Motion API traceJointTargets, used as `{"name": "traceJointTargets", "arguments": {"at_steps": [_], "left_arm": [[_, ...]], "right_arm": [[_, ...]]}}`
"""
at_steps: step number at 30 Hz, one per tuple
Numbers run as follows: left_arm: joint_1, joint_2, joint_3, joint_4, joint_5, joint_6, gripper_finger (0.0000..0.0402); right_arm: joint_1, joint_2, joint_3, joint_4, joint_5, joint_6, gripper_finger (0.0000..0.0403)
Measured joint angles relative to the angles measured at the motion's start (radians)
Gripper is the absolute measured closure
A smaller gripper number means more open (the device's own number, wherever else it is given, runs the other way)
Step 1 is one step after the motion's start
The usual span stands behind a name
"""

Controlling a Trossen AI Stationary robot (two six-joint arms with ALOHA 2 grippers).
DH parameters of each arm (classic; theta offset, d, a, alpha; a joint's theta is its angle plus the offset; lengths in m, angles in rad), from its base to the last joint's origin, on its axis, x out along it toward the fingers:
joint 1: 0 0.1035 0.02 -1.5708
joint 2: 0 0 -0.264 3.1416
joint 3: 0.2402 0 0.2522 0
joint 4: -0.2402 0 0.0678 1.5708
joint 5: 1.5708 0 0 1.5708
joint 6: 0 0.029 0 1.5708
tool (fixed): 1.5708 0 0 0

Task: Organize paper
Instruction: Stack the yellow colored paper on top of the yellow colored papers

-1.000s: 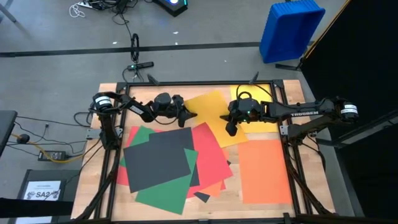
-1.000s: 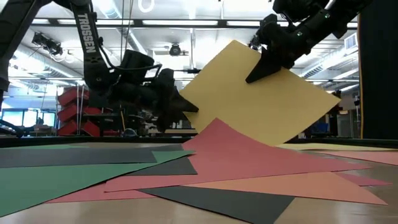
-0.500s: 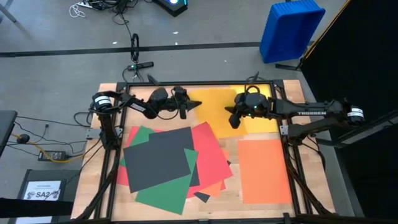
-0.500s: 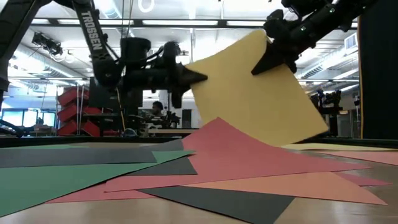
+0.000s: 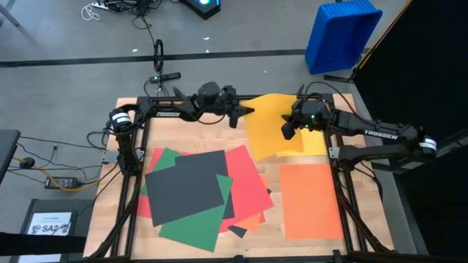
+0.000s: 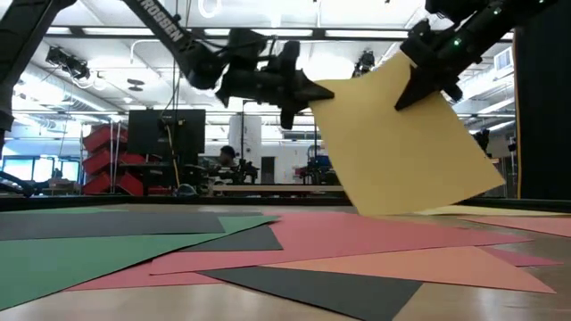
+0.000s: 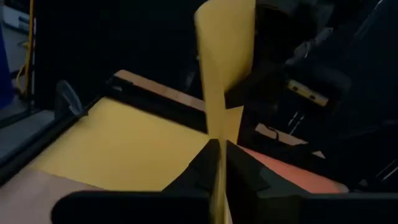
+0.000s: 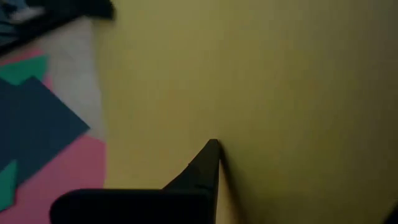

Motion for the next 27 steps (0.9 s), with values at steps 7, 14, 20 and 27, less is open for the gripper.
{"name": "traceJointTargets", "arguments": {"at_steps": [7,14,20,27], "left_arm": [[0.002,0.012,0.049,-0.049,-0.031,0.008,0.0401],[0.002,0.076,0.049,-0.049,-0.07,-0.005,0.0401],[0.002,0.081,0.049,-0.041,-0.107,-0.018,0.0402],[-0.003,0.082,0.049,-0.022,-0.106,-0.018,0.0402]], "right_arm": [[-0.066,-0.008,0.0,-0.146,0.033,0.009,0.0403],[-0.143,-0.007,0.0,-0.234,0.063,0.008,0.0403],[-0.225,-0.001,0.0,-0.33,0.091,0.009,0.0403],[-0.285,0.026,0.0,-0.354,0.092,0.008,0.0403]]}}
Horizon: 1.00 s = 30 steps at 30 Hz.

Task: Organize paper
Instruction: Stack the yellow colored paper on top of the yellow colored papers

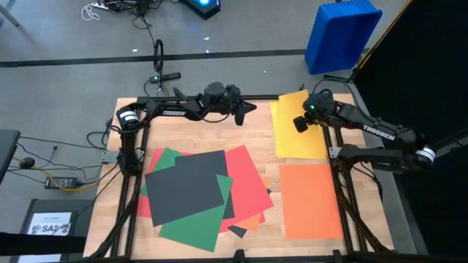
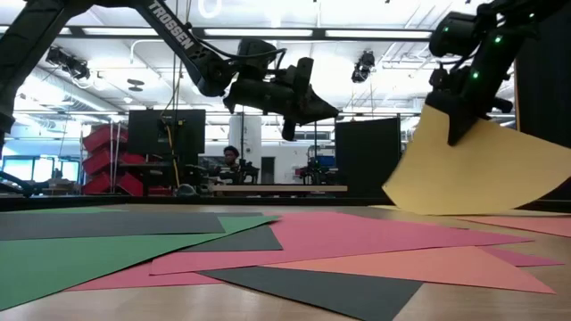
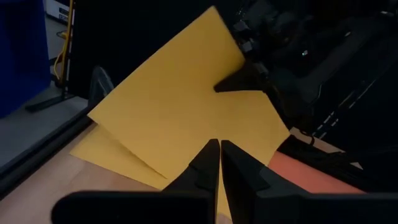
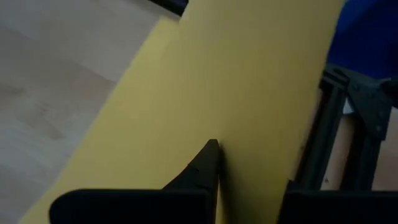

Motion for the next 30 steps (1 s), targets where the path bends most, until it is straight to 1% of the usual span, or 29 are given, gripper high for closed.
{"name": "traceJointTargets", "arguments": {"at_steps": [7,14,22,30], "left_arm": [[-0.012,0.0,0.0,-0.004,0.002,0.0,0.0402],[-0.022,0.0,0.0,-0.009,0.005,0.0,0.0402],[-0.024,0.0,-0.002,-0.012,0.006,0.0,0.0402],[-0.034,0.0,-0.002,-0.042,0.005,0.017,0.0402]], "right_arm": [[-0.006,0.113,0.0,-0.006,-0.033,-0.028,0.0403],[-0.007,0.21,0.0,0.017,-0.039,-0.061,0.0403],[-0.037,0.229,0.0,0.023,-0.047,-0.065,0.0403],[-0.095,0.249,0.0,0.016,-0.025,-0.104,0.0403]]}}
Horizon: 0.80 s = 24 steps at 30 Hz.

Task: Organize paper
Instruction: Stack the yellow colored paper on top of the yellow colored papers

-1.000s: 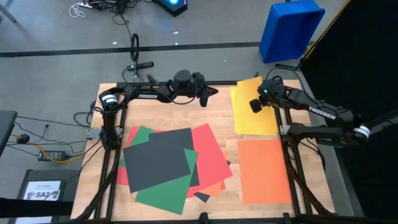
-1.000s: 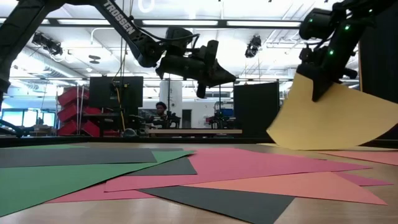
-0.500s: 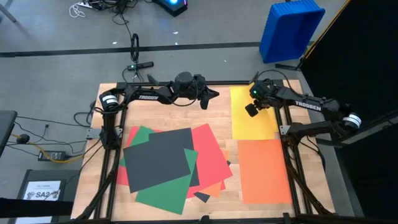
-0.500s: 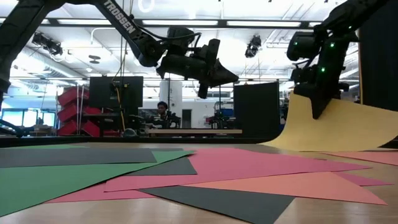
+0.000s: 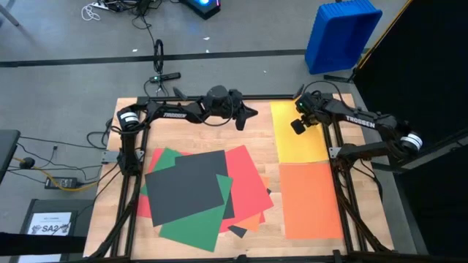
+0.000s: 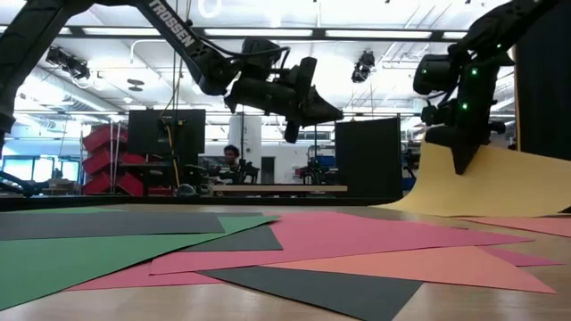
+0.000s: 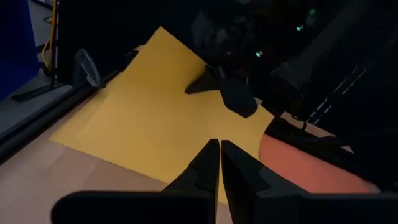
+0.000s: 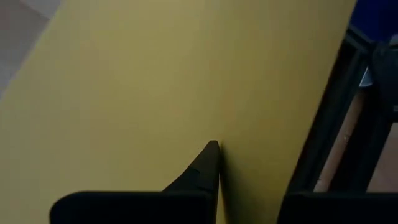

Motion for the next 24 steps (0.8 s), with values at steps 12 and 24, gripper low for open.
{"name": "traceJointTargets", "arguments": {"at_steps": [12,24], "left_arm": [[-0.015,0.0,0.0,-0.025,-0.014,0.01,0.0402],[-0.016,0.001,0.0,-0.038,-0.014,0.015,0.0401]], "right_arm": [[-0.048,0.103,0.0,0.019,0.04,-0.013,0.0372],[-0.049,0.11,0.0,0.019,0.067,-0.046,0.0288]]}}
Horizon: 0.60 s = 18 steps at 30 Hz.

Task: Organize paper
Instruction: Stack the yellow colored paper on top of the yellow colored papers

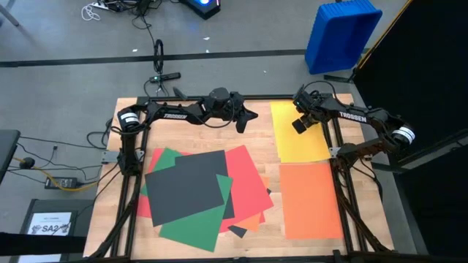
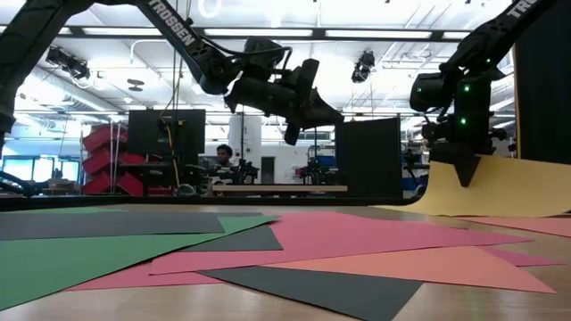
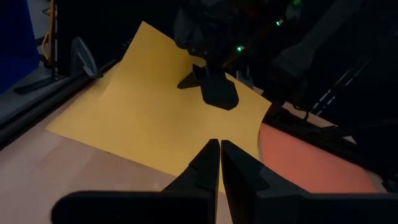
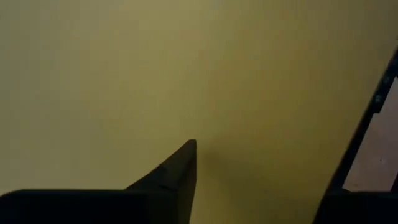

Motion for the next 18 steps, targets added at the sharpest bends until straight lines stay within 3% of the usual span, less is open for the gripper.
{"name": "traceJointTargets", "arguments": {"at_steps": [18], "left_arm": [[0.0,0.0,0.0,-0.004,0.0,0.002,0.0401]], "right_arm": [[0.0,0.0,0.0,-0.003,0.044,-0.045,0.0135]]}}
